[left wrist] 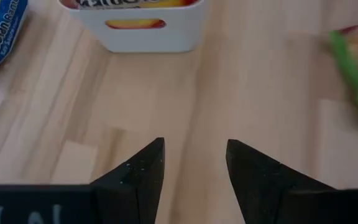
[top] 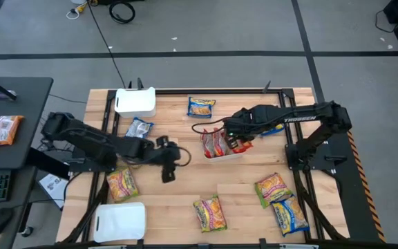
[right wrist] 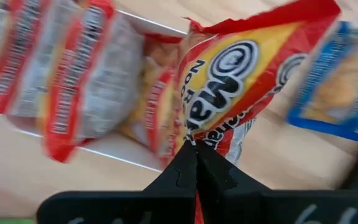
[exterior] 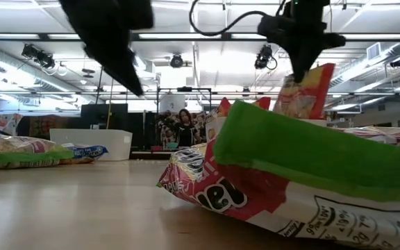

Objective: Sort Maruchan noodles
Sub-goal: Put the orange noodle pack into the middle white bin

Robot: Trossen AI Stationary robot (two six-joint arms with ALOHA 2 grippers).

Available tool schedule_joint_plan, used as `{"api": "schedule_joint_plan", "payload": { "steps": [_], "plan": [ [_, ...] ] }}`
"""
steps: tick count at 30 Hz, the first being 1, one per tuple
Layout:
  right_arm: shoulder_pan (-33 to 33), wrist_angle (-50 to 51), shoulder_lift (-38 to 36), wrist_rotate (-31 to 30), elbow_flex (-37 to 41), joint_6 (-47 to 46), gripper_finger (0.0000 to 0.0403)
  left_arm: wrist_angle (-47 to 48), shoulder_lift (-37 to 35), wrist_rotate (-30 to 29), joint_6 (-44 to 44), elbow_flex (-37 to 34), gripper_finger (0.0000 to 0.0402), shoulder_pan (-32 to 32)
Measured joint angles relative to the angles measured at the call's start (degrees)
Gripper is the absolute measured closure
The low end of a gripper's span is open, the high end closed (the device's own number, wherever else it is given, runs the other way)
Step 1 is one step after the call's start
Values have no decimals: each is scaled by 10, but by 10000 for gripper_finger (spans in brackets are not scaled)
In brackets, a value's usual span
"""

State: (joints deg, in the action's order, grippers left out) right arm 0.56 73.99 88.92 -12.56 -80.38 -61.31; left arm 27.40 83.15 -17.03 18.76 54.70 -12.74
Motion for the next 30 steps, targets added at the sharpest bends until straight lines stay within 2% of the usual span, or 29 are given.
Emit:
{"api": "schedule_joint_plan", "payload": {
  "steps": [6,14,24,28,30],
  "plan": [
    [0,-54,0,14,5,-6,399,-75,88,81,-33,0,225,51],
    [4,-60,0,18,14,-19,399,-147,172,98,-77,0,225,76],
    [8,-92,1,-1,64,-32,398,-209,193,101,-82,3,225,111],
    [13,-115,0,-13,64,-31,398,-209,193,153,-97,13,225,124],
    [18,-130,0,-12,64,-28,398,-209,193,157,-105,16,225,127]
  ]
}}
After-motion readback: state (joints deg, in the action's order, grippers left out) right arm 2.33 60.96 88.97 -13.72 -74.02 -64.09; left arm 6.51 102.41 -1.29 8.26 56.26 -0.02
